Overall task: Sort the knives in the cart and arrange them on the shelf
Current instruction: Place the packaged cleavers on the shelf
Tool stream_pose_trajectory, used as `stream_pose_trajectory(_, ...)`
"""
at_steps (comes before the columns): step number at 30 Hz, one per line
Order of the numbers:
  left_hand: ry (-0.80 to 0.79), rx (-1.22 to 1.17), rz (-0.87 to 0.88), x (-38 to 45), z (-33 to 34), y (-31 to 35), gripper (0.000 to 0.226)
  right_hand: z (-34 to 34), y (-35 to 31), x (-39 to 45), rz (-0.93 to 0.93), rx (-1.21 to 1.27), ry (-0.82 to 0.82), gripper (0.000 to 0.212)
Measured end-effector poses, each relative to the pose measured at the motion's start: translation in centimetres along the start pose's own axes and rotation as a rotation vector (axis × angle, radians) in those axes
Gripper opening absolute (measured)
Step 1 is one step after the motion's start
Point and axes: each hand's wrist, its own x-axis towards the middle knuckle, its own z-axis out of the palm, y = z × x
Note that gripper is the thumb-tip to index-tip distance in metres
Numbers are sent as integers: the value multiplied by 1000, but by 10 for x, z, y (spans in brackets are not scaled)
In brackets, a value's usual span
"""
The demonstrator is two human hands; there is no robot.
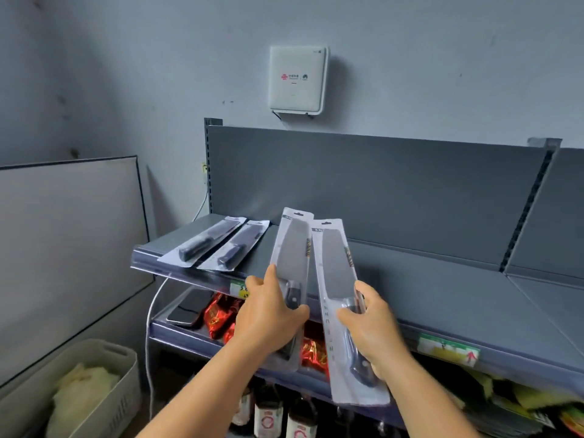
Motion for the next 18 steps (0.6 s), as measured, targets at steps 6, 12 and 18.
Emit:
stream_pose_trajectory(6,14,58,-67,72,2,-5,49,30,-2,85,43,-26,-46,21)
stream_pose_trajectory(12,25,121,-158,136,10,-10,42,62,-8,155,101,-93,-179,26)
stream_pose_trajectory(18,-36,269,-173,163,17,-13,27,84,-9,181,131,-230,-235,26)
